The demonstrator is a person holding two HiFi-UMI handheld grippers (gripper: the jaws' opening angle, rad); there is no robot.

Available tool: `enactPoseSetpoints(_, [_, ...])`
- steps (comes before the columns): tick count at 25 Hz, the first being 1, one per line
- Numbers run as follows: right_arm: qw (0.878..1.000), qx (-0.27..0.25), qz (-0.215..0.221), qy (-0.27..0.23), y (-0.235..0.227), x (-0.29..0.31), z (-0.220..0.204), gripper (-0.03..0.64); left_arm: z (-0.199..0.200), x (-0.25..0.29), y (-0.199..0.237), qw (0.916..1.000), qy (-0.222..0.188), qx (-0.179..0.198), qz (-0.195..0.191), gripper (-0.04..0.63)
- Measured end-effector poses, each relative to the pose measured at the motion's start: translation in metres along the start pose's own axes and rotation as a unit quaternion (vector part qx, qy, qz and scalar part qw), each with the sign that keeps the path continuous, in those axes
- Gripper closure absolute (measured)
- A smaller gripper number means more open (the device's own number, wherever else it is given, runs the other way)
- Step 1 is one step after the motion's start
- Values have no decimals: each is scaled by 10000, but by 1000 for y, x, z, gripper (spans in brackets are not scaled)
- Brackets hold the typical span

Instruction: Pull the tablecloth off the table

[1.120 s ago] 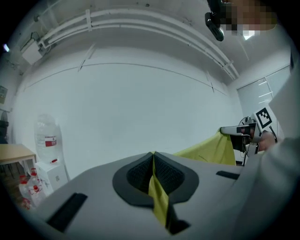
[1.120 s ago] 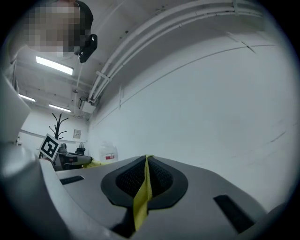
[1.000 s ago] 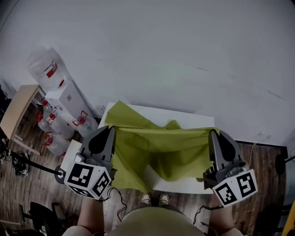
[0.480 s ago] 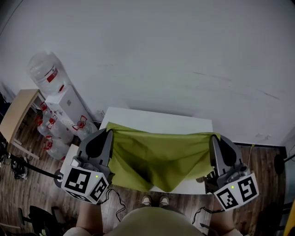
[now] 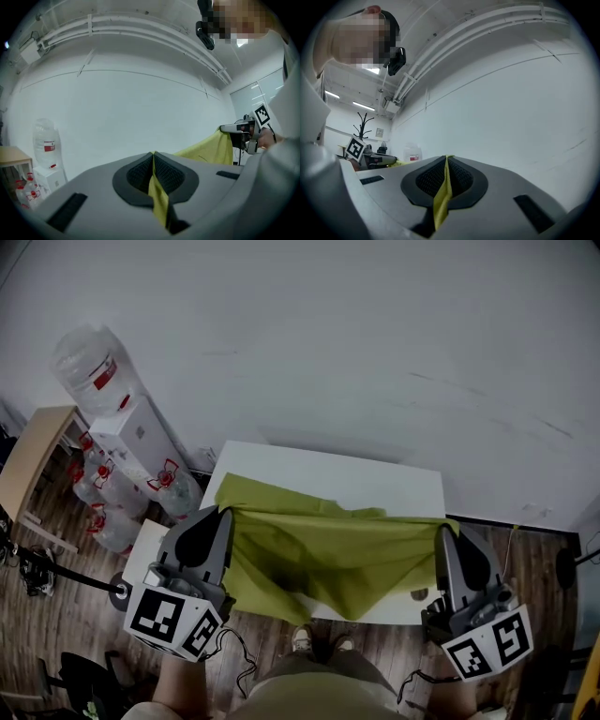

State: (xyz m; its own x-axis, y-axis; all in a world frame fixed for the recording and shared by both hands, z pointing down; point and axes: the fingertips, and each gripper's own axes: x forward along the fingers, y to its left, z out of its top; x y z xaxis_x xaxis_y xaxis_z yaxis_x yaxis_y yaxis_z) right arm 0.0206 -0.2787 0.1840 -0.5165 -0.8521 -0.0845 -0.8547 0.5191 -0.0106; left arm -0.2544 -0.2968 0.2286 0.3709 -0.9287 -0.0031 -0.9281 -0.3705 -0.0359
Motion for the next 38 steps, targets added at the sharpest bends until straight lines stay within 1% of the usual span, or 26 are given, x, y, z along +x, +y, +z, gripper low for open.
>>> enactPoseSetpoints(4, [10000, 31, 55, -47, 12, -17, 2, 588, 12, -23, -5, 9999, -116, 65, 41, 575])
enactPoseSetpoints(9, [9995, 38, 164, -260, 20, -60, 23, 588, 32, -53, -35, 9994, -270, 180, 106, 575])
enactPoseSetpoints(14, [9978, -74, 393, -531, 37, -137, 49, 588, 47, -110, -85, 9985, -459, 97, 264, 575])
enactPoseSetpoints(17, [9971, -78, 468, -588, 41, -195, 53, 588, 52, -153, -129, 9979, -530, 125, 338, 575])
enactPoseSetpoints(20, [9967, -52, 551, -593, 39, -225, 49, 588, 51, -174, -153, 9975, -554, 141, 415, 575])
enactPoseSetpoints(25, [9957, -13, 726, -568, 44, -299, 45, 588, 40, -224, -209, 9975, -456, 16, 546, 575])
enactPoseSetpoints(31, [9939, 97, 887, -648, 54, -374, 43, 588, 31, -282, -265, 9966, -303, 151, 754, 575])
enactPoseSetpoints(34, [9939, 165, 940, -555, 59, -405, 38, 588, 30, -309, -289, 9962, -220, 159, 827, 575])
enactPoseSetpoints(38, [9943, 241, 965, -384, 62, -443, 38, 588, 36, -335, -317, 9963, -118, 214, 829, 575])
